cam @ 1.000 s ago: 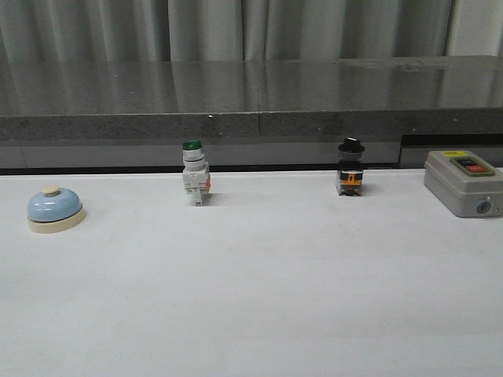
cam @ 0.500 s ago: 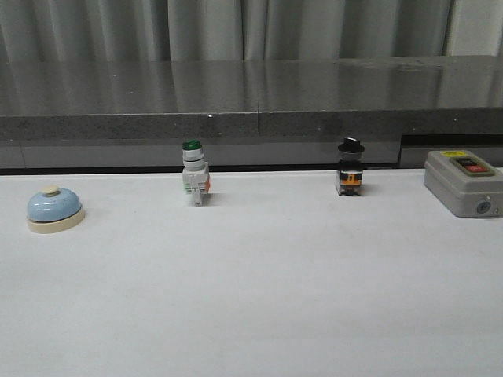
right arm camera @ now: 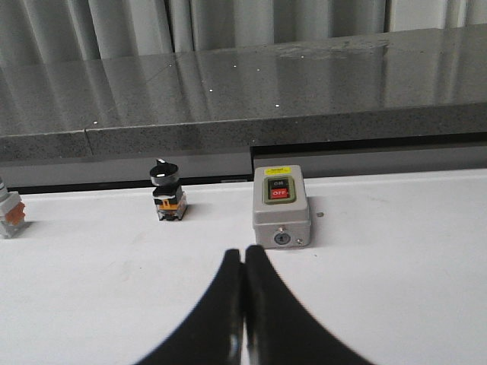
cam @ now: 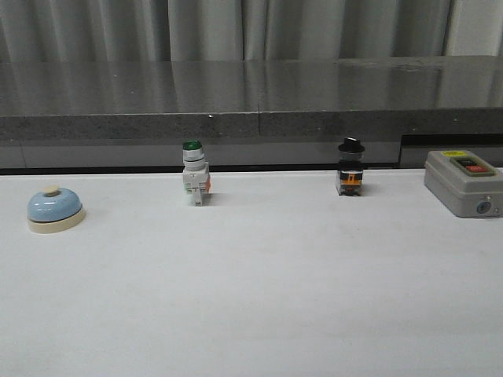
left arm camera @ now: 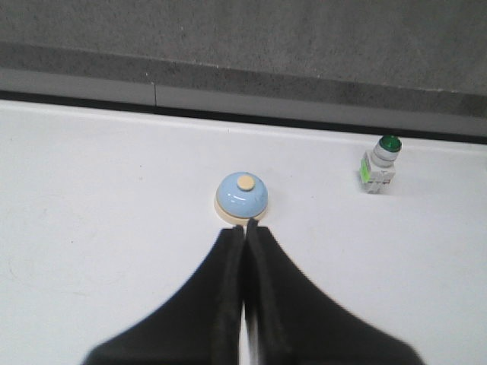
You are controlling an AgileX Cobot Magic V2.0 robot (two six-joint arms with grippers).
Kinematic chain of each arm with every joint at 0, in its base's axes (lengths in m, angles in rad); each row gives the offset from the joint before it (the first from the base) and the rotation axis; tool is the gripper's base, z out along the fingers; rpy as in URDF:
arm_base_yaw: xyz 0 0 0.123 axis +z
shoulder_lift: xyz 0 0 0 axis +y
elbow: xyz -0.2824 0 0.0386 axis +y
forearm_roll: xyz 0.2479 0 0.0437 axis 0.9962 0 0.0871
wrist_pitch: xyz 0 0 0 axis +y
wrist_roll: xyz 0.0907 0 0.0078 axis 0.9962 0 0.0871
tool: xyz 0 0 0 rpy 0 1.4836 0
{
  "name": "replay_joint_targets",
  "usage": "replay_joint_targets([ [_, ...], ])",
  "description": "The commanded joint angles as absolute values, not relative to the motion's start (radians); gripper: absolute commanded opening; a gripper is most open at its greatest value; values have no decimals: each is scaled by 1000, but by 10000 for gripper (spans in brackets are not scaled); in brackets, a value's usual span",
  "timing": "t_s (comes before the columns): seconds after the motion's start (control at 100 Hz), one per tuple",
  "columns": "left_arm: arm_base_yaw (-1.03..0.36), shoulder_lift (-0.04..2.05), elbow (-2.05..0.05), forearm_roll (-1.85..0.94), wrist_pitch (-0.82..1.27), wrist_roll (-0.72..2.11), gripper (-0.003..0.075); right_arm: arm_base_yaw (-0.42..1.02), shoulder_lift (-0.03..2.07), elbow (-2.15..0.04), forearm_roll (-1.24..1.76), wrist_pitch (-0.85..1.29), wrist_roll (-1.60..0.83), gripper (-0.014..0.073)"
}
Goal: Place and press bell with both arms
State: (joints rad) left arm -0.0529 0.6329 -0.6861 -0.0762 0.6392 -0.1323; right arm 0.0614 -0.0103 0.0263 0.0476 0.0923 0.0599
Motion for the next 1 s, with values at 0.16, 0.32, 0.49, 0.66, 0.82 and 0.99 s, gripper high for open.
replay_joint_targets([
  [0.16, -51, 900, -884, -75, 646, -139, -20, 55, -30, 12, 46, 10, 47, -60],
  [0.32, -51, 1011, -914, -75, 648, -139, -20, 55, -30, 12, 46, 10, 47, -60],
  [0.49, -51, 1069, -918, -75, 661, -138, 35, 55, -30, 12, 46, 10, 47, -60],
  [0.66, -51, 1079, -918, -75, 674, -36, 424, 55, -30, 12, 46, 10, 47, -60],
  [0.82, -51, 1079, -918, -75, 670, -37, 681, 55, -30, 12, 46, 10, 47, -60],
  [0.99, -53, 1081, -918, -79, 659, -37, 638, 55, -30, 12, 46, 10, 47, -60],
])
